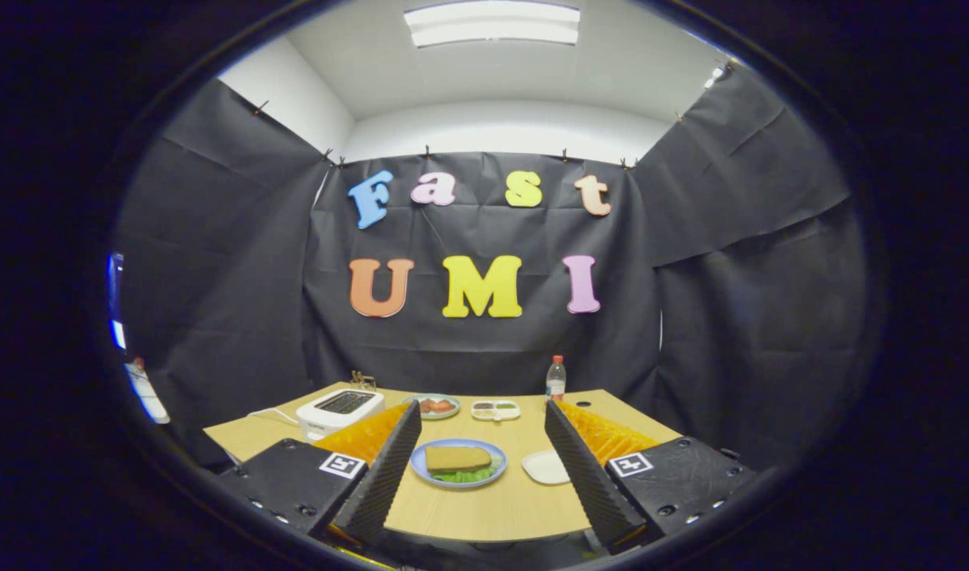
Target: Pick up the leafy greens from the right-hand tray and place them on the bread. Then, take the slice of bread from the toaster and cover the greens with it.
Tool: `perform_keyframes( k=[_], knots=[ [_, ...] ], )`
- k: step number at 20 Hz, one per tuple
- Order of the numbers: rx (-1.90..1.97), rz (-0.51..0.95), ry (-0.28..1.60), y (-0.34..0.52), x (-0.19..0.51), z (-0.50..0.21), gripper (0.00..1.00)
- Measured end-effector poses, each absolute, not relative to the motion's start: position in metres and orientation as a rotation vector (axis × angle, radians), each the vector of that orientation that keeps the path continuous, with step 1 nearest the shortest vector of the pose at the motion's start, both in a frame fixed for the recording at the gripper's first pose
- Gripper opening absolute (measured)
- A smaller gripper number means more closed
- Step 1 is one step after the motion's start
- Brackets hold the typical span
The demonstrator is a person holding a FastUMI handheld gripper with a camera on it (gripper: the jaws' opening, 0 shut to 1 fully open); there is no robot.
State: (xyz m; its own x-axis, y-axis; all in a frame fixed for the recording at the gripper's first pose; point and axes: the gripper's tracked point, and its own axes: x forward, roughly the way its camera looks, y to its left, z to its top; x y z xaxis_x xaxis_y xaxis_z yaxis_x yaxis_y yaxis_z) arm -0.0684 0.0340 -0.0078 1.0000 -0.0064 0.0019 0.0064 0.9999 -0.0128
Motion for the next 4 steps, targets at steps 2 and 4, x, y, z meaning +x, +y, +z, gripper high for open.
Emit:
perform_keyframes(
  k=[2,4],
  knots=[
    [-0.009,-0.02,0.005,0.0325,-0.0692,-0.0095,0.96],
    [-0.006,-0.028,0.018,0.0305,-0.0684,-0.0122,0.96]
  ],
)
